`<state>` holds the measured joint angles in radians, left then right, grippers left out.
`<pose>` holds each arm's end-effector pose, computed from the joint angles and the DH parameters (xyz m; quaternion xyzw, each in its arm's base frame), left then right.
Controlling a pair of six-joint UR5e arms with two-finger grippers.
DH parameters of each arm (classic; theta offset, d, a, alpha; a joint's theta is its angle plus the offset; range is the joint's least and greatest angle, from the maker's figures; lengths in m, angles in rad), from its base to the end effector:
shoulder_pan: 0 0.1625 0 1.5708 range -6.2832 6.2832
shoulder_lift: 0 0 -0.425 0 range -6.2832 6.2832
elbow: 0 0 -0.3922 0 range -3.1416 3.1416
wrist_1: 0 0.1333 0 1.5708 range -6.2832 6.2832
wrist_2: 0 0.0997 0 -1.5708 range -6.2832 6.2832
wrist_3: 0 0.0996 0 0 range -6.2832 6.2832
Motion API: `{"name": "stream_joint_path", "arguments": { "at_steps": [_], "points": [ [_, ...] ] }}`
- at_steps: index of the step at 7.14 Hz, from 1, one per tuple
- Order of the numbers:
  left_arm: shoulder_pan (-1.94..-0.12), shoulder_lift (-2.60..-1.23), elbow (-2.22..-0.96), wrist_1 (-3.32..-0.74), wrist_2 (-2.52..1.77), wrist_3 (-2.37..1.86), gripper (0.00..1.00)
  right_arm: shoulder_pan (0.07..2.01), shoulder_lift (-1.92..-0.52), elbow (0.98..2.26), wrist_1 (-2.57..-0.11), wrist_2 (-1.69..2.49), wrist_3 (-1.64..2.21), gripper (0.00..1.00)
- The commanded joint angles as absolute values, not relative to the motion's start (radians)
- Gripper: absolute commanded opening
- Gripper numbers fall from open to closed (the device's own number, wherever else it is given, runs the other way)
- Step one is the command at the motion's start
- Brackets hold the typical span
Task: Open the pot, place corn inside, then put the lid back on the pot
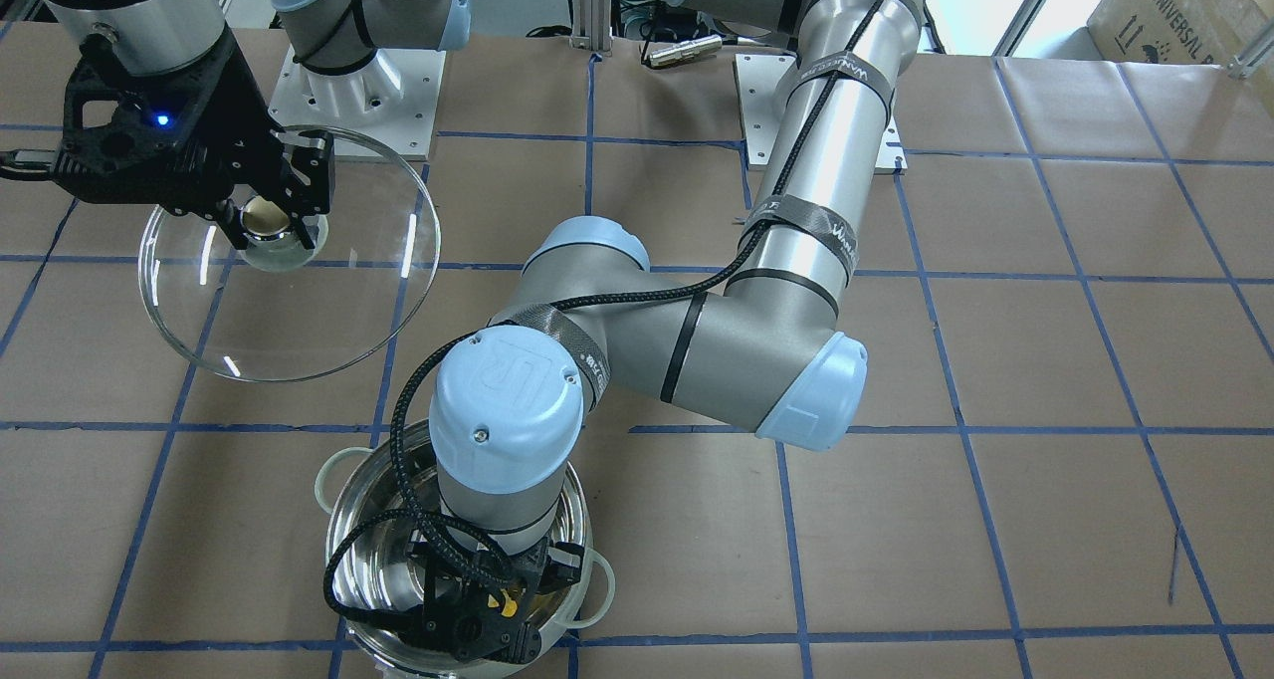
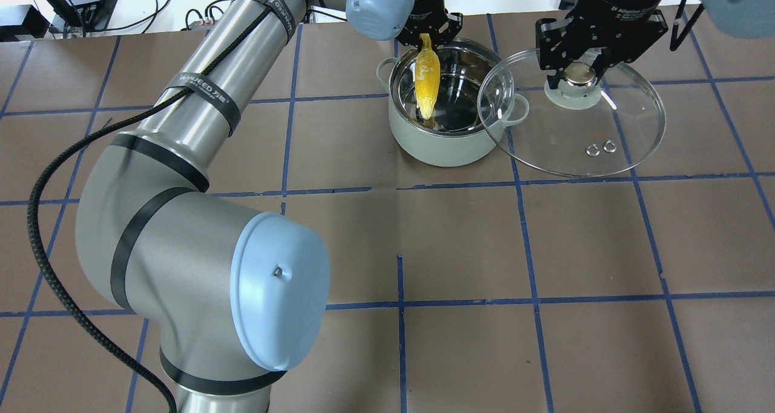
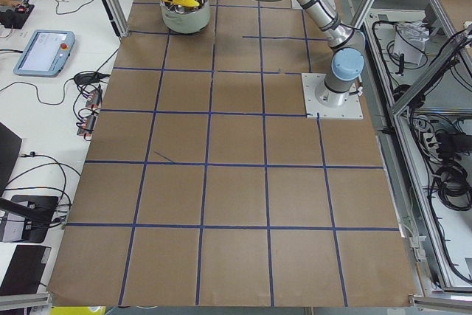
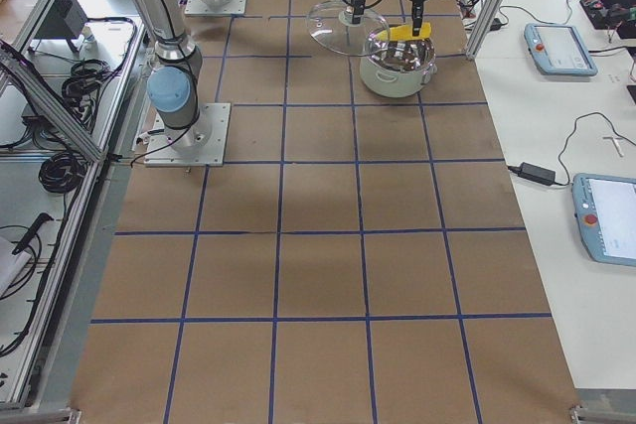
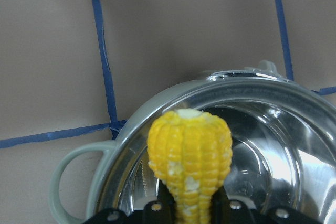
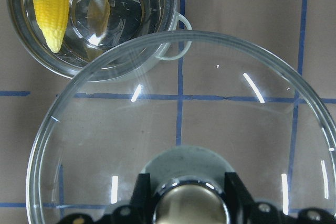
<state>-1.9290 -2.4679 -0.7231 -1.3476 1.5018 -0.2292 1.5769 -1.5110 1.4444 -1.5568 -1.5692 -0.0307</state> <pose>-0.4255 -0.7368 0.3277 -0.0672 -0.9934 0.0731 0.0580 0.1366 -0.5207 0.5186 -0.0184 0.9995 -0.0263 0.0005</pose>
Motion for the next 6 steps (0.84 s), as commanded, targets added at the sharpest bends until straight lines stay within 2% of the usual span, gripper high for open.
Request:
{"name": "stream_joint_path", "arguments": {
  "at_steps": [1, 4, 6],
  "points": [
    [-1.933, -2.465, -0.726, -1.347, 1.505, -0.229, 1.0, 1.577, -1.511, 1.445, -1.557, -1.571, -0.031, 0.21],
    [-1.927, -2.444, -0.733, -1.354, 1.496, -0.218, 1.0, 1.58, -1.514, 1.448, -1.557, -1.571, -0.029, 0.21],
    [-1.911, -2.395, -0.784, -1.37, 1.502, -0.203, 1.0, 1.586, -1.485, 1.447, -1.61, -1.566, -0.011, 0.21]
  ]
}}
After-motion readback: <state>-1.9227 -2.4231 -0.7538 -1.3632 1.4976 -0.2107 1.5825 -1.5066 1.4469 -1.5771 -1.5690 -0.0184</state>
